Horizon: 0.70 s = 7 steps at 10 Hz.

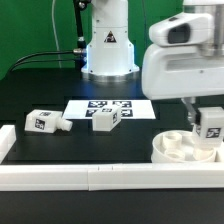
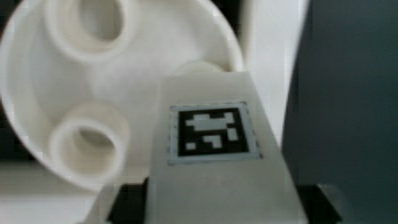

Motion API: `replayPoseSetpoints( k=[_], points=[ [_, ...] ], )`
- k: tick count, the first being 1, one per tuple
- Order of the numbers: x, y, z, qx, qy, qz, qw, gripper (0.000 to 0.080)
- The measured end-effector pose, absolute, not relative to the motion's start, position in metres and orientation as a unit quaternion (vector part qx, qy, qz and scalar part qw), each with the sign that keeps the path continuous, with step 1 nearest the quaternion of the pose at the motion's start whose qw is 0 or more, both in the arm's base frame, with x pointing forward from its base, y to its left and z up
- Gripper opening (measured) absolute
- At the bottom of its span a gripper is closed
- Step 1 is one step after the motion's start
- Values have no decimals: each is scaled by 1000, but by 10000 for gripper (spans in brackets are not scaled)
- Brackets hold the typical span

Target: Assemble stool

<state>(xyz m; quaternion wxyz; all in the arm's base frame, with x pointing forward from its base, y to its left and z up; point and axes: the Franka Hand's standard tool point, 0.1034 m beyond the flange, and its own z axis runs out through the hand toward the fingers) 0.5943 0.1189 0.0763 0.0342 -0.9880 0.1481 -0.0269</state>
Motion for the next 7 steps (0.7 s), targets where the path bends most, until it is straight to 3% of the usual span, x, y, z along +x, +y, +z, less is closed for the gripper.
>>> replayPoseSetpoints(
  k=[6,7],
  points=[
    [594,115,74,-947,319,-16,34,337],
    [593,117,73,-899,436,-10,35,337]
  ],
)
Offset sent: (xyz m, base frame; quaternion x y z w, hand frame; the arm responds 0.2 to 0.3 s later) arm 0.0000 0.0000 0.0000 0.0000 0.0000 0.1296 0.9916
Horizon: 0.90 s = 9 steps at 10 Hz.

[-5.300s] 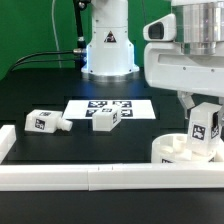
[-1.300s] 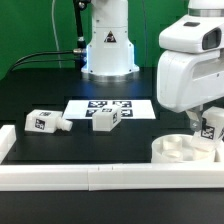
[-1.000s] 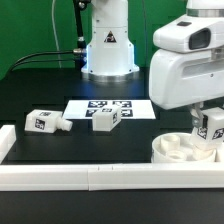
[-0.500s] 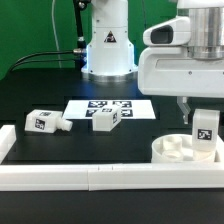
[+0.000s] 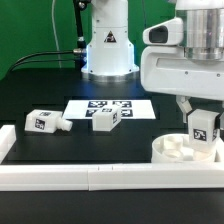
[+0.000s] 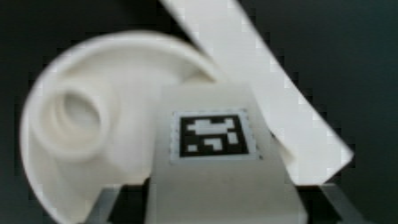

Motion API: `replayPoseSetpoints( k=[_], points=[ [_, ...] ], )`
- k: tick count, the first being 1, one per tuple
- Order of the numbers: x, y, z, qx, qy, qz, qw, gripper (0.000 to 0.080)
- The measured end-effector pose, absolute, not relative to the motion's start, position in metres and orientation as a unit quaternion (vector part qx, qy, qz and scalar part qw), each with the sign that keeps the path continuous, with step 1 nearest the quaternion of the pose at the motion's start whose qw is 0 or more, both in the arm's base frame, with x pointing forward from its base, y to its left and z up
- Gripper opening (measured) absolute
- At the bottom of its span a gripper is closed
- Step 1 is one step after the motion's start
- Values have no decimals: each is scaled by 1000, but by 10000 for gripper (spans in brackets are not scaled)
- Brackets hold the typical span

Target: Assemble stool

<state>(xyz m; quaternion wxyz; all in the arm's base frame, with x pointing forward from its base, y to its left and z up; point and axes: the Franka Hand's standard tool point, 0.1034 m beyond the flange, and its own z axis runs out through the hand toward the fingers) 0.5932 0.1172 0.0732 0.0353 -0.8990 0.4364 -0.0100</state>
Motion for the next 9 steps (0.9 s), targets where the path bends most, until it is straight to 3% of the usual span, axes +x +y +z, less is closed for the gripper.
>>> replayPoseSetpoints(
  k=[1,7,9],
  points=[
    [593,117,73,-840,542,-10,31,337],
    [593,115,72,-704,708,11,49,337],
    [594,112,71,-577,813,31,69,337]
  ],
)
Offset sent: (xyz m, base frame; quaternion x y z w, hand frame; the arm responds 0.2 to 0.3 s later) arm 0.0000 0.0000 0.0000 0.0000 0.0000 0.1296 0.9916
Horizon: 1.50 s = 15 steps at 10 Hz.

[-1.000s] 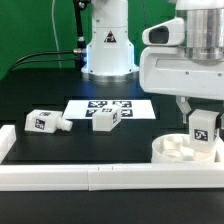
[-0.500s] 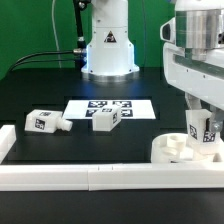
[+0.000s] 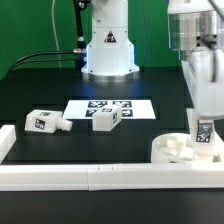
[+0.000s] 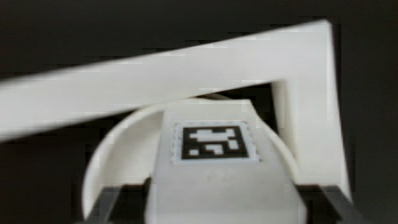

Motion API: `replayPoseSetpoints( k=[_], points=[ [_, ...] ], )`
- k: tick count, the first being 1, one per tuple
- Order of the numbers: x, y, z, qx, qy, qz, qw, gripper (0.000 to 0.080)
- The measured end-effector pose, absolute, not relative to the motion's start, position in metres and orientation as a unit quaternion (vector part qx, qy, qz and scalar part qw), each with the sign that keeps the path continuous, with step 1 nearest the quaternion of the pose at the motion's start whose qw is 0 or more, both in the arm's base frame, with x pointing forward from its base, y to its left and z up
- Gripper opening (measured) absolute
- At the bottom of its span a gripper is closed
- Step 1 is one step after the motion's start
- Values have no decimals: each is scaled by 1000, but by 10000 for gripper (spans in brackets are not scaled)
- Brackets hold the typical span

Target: Assemble stool

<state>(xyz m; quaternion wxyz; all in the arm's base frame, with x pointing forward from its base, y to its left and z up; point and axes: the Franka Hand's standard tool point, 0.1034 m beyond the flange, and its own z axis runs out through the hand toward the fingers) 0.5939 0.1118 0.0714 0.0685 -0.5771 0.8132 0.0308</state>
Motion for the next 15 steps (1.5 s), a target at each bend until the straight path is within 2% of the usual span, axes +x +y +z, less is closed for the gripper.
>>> replayPoseSetpoints(
  k=[3,5,6,7,8,9,10,13,15],
  points=[
    [596,110,71,-459,881,55,96,337],
    [596,110,71,-489,865,52,98,337],
    [596,111,71,-490,865,53,98,539],
    [596,115,77,-532,839,53,100,539],
    [597,119,89,-588,800,51,108,629],
    [597,121,99,-644,754,52,115,629],
    [599,119,101,-675,727,45,119,645],
    [597,118,97,-739,662,35,119,649],
    [597,117,100,-817,564,32,116,649]
  ],
)
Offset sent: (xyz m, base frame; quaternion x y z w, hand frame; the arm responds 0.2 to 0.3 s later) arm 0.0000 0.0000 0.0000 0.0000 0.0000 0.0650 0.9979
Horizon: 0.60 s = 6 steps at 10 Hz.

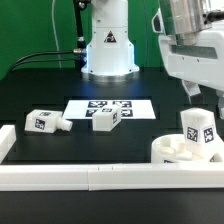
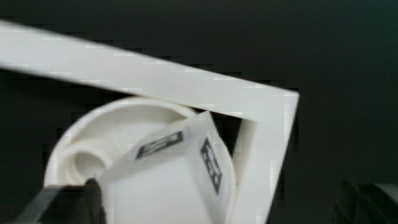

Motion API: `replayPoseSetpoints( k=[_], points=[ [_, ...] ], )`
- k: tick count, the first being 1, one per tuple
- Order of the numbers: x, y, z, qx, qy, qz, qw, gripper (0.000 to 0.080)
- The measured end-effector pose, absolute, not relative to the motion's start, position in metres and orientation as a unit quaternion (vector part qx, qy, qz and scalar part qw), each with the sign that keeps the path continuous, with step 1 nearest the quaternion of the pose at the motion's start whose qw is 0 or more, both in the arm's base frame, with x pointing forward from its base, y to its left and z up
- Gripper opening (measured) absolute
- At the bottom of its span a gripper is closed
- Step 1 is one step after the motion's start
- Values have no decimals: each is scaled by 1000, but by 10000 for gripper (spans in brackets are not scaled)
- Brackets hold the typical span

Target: Assemble stool

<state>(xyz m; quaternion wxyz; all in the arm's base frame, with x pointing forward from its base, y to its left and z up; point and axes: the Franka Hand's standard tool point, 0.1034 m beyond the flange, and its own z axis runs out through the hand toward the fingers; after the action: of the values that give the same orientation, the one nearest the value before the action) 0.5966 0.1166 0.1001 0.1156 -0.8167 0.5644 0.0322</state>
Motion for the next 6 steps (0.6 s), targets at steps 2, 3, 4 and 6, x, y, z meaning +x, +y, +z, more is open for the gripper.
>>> replayPoseSetpoints(
  k=[2,3,4,6],
  points=[
    [601,115,112,-898,427,39,102,649],
    [601,114,112,-929,356,34,95,649],
    [600,113,110,-954,283,29,92,649],
    [601,111,110,-970,223,23,92,649]
  ],
)
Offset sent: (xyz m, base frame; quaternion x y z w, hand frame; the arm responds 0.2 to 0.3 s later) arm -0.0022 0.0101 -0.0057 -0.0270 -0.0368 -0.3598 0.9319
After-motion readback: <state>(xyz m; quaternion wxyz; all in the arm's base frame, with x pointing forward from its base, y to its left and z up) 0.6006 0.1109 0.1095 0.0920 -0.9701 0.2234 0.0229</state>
